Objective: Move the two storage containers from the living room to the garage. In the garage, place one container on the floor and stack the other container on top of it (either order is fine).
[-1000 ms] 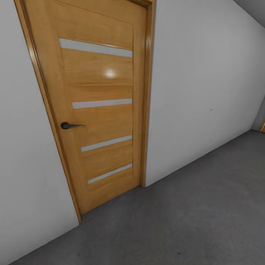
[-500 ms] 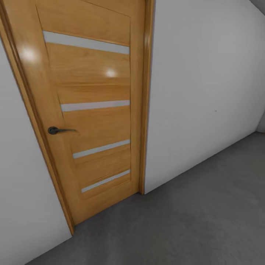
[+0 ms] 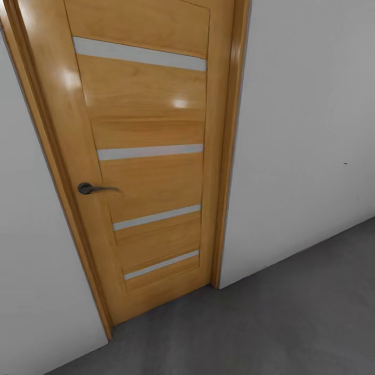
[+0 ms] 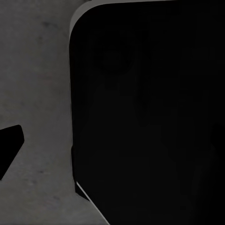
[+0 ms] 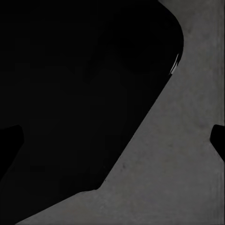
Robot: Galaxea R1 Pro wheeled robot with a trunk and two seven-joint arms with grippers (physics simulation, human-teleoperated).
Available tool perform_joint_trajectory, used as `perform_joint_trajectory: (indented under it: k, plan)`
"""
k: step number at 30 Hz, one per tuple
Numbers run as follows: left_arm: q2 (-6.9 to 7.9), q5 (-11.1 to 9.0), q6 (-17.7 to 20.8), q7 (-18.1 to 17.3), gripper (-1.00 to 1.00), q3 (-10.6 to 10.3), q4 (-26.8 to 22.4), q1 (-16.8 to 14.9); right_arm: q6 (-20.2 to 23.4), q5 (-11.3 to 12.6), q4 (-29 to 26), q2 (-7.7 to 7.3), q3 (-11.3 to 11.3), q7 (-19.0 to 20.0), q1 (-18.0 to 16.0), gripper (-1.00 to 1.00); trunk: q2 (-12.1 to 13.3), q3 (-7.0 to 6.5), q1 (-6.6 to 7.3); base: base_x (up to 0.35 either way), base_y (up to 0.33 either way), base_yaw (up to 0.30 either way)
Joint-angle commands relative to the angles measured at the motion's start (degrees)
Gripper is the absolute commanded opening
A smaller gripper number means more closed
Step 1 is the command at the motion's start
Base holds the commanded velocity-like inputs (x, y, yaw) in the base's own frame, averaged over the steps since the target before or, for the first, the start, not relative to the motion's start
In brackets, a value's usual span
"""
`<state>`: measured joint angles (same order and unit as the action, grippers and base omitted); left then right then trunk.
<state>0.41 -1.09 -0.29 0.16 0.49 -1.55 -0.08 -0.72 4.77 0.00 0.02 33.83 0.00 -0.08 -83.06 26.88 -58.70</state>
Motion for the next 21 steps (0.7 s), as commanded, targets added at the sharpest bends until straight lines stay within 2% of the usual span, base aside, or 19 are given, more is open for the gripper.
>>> perform_joint_trajectory:
  k: [1,21]
  plan:
    - [0.02,-0.1,0.0,0.0,1.00,0.0,0.0,0.0,-0.1,0.5,0.0,0.00,0.4,0.0,0.0,1.00,0.0,0.05,-0.03,0.313,-0.106,0.269]
    - [0.03,-0.1,-0.1,0.0,1.00,0.0,0.0,0.0,-0.1,0.5,0.0,-0.01,0.4,0.0,0.0,1.00,0.0,0.05,-0.03,0.313,-0.106,0.269]
